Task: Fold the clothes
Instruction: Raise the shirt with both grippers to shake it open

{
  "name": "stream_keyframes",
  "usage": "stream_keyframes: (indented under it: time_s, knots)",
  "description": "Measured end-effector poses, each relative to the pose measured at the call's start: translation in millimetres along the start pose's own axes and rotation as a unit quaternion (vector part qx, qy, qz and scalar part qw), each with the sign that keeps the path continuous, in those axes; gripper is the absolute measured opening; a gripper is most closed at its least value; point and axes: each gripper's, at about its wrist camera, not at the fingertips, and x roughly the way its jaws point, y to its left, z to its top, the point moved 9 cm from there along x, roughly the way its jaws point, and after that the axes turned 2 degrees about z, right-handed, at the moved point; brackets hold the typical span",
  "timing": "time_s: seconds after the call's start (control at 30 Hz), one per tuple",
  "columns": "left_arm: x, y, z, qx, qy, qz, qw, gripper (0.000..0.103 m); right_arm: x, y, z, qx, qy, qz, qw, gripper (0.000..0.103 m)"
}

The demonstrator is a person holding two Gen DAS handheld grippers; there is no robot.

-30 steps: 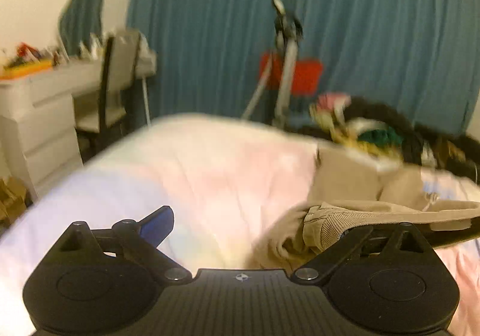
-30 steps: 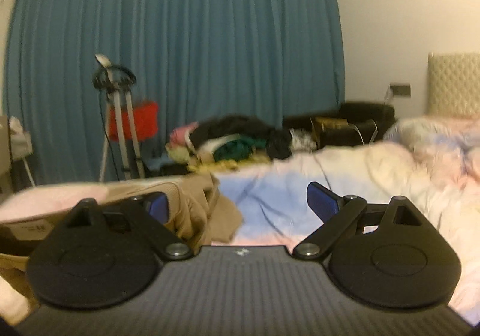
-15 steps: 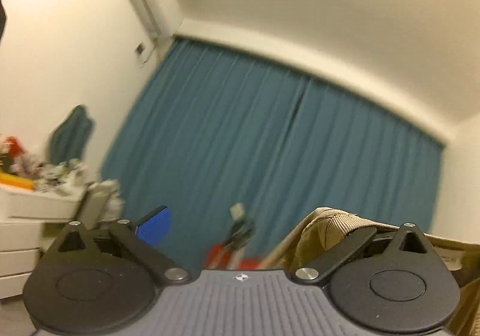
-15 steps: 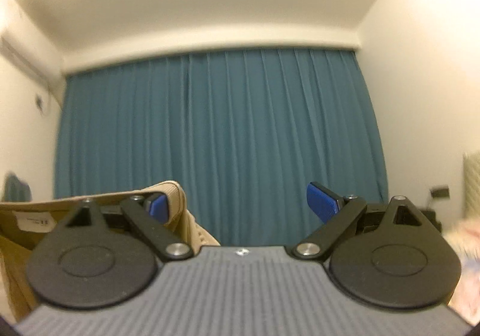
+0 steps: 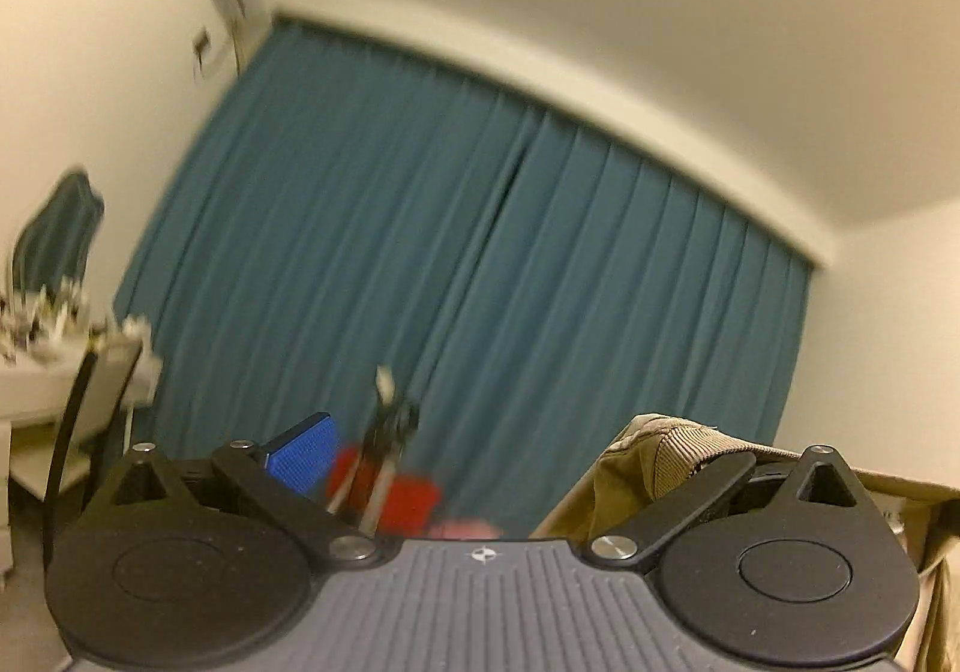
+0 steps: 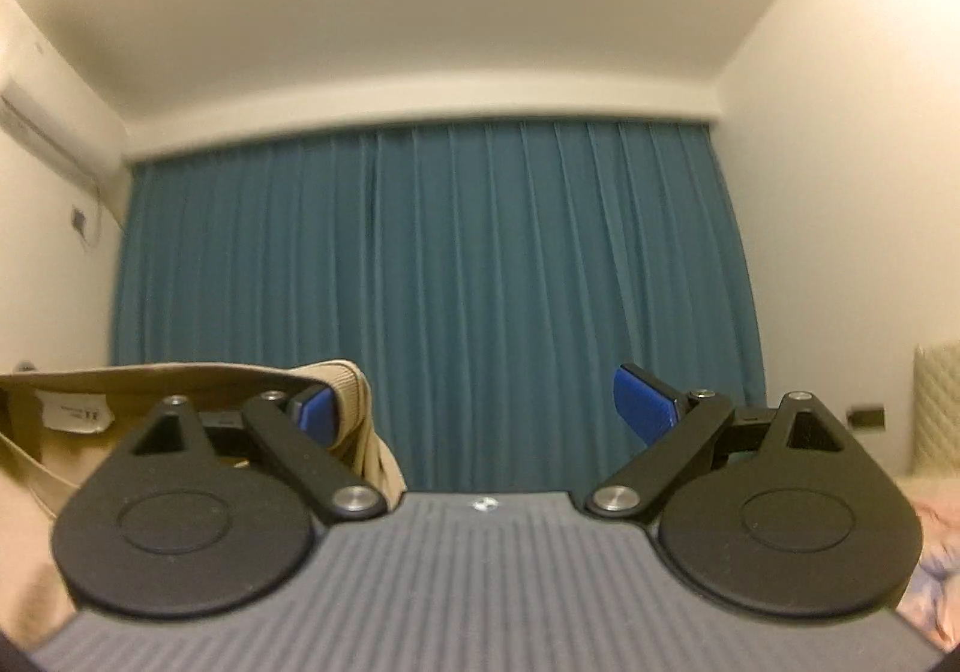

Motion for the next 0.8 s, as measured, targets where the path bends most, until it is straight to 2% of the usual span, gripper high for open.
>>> stream_keyframes:
  time_s: [0.13,0.27,0.37,0.47,0.57,0.63,0.73,0.8]
  knots:
    - [72,7,-65,0.012,0.054,0.012,0.9984,0.103,54,-17,-65,-0.008,0.061,-0.02,0.998,0.093]
    - [162,7,-106,0.024,0.091,0.032,0.995,0.103,133,-25,-112,-0.036,0.102,-0.034,0.994,0.093]
    - [237,4,-135,0.044,0.097,0.05,0.9931,0.103,200,-36,-150,-0.047,0.12,-0.051,0.99,0.093]
    - [320,9,-174,0.054,0.105,0.067,0.9908,0.103,268,-51,-206,-0.027,0.139,-0.064,0.988,0.093]
    - [401,20,-242,0.06,0.136,0.083,0.9854,0.103,330,-60,-288,-0.01,0.174,-0.069,0.982,0.093]
    - [455,31,-302,0.071,0.17,0.095,0.9782,0.103,367,-66,-349,-0.006,0.209,-0.077,0.975,0.093]
    - [518,59,-393,0.072,0.23,0.111,0.9641,0.103,409,-75,-447,0.005,0.265,-0.082,0.961,0.093]
    - [552,81,-452,0.059,0.289,0.113,0.9486,0.103,426,-74,-499,0.011,0.308,-0.075,0.948,0.093]
